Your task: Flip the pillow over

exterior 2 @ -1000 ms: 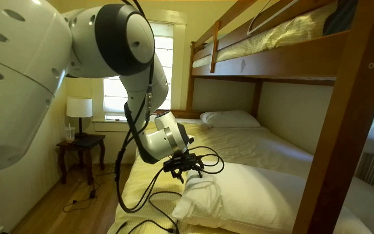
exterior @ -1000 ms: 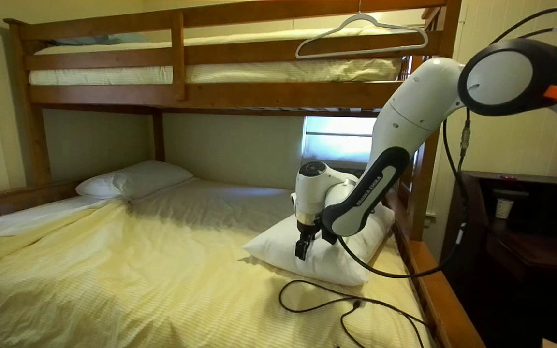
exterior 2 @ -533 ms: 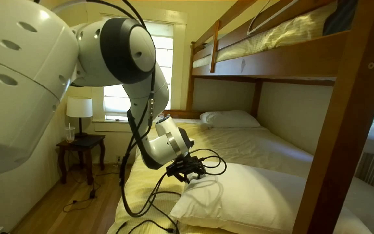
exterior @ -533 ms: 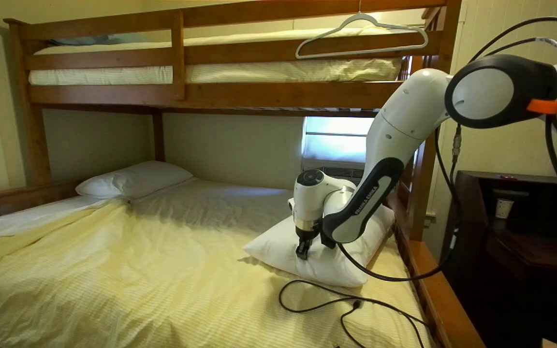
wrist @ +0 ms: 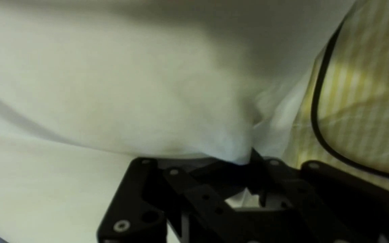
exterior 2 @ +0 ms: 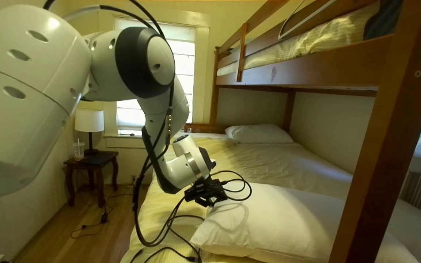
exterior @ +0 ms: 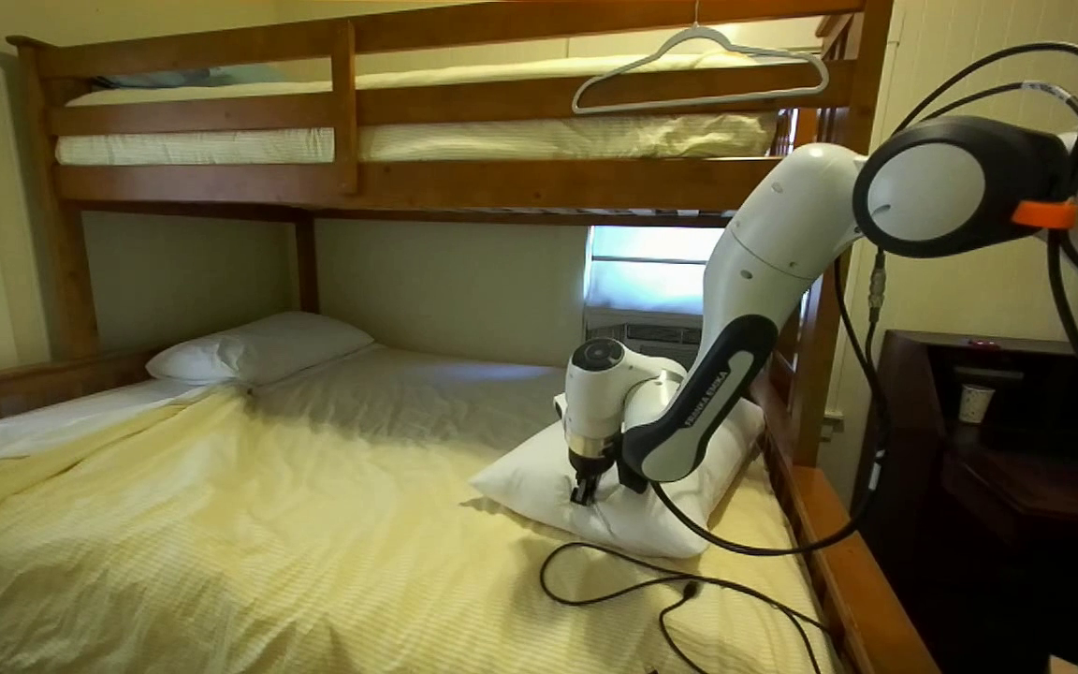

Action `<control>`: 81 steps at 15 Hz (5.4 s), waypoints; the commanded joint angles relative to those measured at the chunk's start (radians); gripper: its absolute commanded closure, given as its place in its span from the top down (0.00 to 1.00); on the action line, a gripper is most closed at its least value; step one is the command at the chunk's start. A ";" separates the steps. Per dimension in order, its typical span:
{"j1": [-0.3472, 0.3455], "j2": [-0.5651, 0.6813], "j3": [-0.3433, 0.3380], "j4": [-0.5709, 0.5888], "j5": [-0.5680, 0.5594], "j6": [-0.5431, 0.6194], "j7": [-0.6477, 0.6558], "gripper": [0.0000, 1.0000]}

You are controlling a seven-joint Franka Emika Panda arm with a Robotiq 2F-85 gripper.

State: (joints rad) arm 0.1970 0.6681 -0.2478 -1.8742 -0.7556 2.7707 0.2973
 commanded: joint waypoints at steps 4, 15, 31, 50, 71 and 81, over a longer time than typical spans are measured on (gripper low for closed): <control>0.002 0.005 0.102 0.026 0.109 -0.009 -0.029 0.00; 0.141 -0.056 -0.021 0.068 -0.048 -0.174 -0.008 0.73; -0.004 -0.015 0.045 0.029 -0.393 -0.213 0.163 0.41; -0.060 -0.221 0.367 0.002 0.198 -0.306 -0.164 0.02; -0.086 -0.438 0.480 -0.166 0.821 -0.598 -0.502 0.02; -0.079 -0.539 0.481 -0.314 0.962 -0.658 -0.545 0.32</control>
State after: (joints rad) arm 0.1041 0.2016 0.2329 -2.1303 0.1531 2.1397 -0.2429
